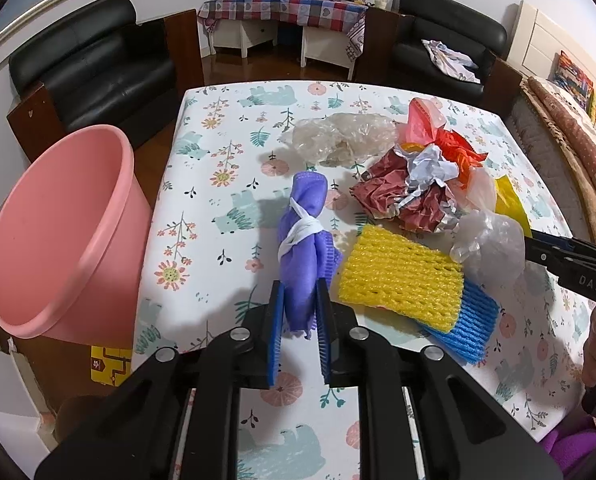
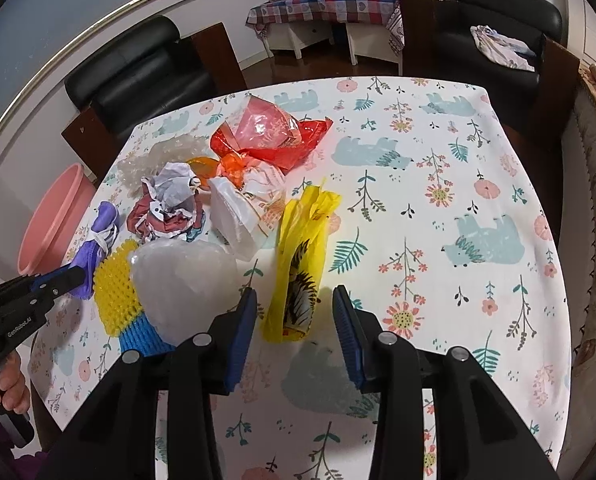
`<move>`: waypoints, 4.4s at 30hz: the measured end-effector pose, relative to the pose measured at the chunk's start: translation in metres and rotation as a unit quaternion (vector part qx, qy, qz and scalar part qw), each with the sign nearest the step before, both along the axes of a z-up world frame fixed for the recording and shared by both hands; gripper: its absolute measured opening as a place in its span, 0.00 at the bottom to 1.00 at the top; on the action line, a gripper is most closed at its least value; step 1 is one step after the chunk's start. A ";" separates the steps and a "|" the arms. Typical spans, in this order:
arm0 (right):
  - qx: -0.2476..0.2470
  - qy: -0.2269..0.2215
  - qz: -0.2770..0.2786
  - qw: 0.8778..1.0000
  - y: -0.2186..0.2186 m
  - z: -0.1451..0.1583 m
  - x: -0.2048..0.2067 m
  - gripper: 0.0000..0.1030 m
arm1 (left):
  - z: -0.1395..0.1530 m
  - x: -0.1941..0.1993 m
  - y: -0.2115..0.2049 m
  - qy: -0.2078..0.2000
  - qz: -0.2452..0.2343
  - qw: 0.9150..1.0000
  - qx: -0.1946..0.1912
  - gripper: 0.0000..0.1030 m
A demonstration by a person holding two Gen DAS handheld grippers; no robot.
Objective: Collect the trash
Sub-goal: 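Lift the glove and yellow bag and carry both over the pink bin, then open both tools to drop the glove and bag into the bin, then move both open tools back over the remaining trash on the table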
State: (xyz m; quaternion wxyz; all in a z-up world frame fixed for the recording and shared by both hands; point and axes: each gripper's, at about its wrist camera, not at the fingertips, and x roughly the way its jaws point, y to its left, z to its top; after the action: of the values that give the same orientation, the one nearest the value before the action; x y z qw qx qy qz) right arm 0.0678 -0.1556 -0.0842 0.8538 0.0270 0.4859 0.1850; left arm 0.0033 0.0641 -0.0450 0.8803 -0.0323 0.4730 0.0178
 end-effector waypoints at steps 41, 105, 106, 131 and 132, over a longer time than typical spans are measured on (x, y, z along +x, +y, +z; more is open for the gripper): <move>0.085 -0.161 0.180 0.967 0.174 0.107 -0.017 0.08 | 0.073 -0.049 0.096 -0.148 0.161 0.976 0.004 0.12; 0.059 -0.106 0.302 0.946 0.336 0.064 -0.018 0.40 | 0.051 -0.077 0.181 -0.128 0.266 0.955 -0.035 0.28; 0.058 -0.108 0.300 0.946 0.331 0.065 -0.019 0.41 | 0.053 -0.077 0.178 -0.131 0.262 0.955 -0.036 0.28; 0.004 -0.149 0.151 0.977 0.112 0.077 -0.040 0.45 | 0.069 -0.048 0.063 -0.140 0.100 0.984 -0.050 0.28; 0.000 -0.146 0.139 0.980 0.099 0.073 -0.040 0.47 | 0.068 -0.046 0.059 -0.138 0.094 0.985 -0.051 0.28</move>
State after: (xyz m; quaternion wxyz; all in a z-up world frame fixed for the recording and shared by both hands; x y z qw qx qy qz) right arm 0.0280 -0.0568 -0.0108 0.8814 -0.0682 0.3553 0.3036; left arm -0.0431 0.1232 0.0229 0.9287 -0.1237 0.3422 0.0712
